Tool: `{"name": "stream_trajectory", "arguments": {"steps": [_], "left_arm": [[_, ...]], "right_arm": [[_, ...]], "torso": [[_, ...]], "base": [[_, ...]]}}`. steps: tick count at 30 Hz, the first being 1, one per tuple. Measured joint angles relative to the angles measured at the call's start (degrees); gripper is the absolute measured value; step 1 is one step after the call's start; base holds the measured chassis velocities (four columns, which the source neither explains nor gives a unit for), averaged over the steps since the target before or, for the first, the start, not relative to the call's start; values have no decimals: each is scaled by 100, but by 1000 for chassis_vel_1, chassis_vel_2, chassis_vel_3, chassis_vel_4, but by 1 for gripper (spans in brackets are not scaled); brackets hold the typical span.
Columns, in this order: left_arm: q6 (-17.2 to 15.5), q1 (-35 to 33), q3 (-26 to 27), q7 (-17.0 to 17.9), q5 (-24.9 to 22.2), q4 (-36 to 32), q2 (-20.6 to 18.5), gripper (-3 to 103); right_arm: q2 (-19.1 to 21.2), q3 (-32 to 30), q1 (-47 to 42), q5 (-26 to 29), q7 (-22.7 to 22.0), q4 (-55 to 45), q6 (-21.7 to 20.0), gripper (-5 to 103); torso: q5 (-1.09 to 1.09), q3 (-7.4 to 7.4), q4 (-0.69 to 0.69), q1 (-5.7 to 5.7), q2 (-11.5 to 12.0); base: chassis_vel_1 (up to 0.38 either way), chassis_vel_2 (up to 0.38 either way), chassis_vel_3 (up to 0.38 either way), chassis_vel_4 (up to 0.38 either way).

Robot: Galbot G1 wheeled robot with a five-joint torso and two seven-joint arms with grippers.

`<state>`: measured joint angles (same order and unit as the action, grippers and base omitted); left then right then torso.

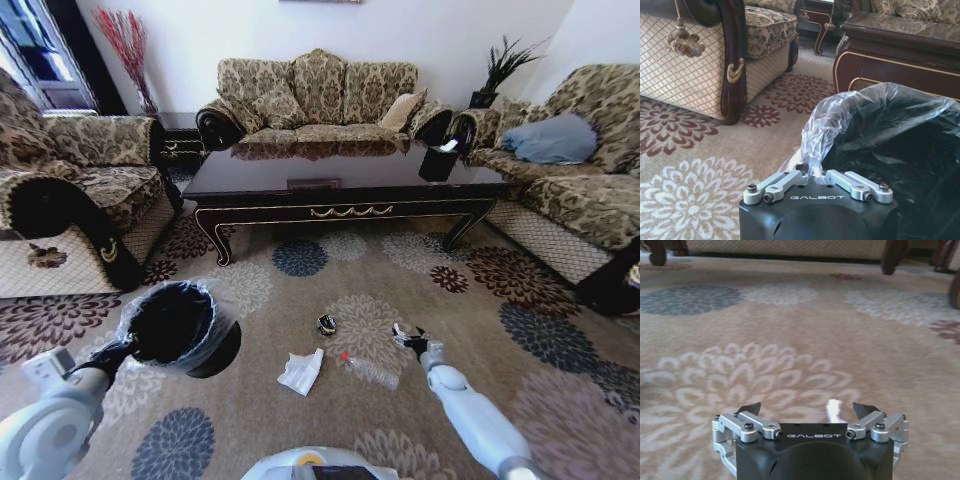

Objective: Move to the front of the table and pick up the trash from the floor, then place it into the trash bin.

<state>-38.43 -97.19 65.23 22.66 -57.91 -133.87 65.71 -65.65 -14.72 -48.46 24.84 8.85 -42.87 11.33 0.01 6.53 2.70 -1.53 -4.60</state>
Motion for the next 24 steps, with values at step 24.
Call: {"name": "stream_trajectory", "arguments": {"steps": [24], "left_arm": [[-7,137,-134,30,0,114,-2,3]], "right_arm": [[-542,-320,987,-572,-451,1344,236,100]], "torso": [[-1,0,1,0,0]], "base": [[0,0,0,0]]}}
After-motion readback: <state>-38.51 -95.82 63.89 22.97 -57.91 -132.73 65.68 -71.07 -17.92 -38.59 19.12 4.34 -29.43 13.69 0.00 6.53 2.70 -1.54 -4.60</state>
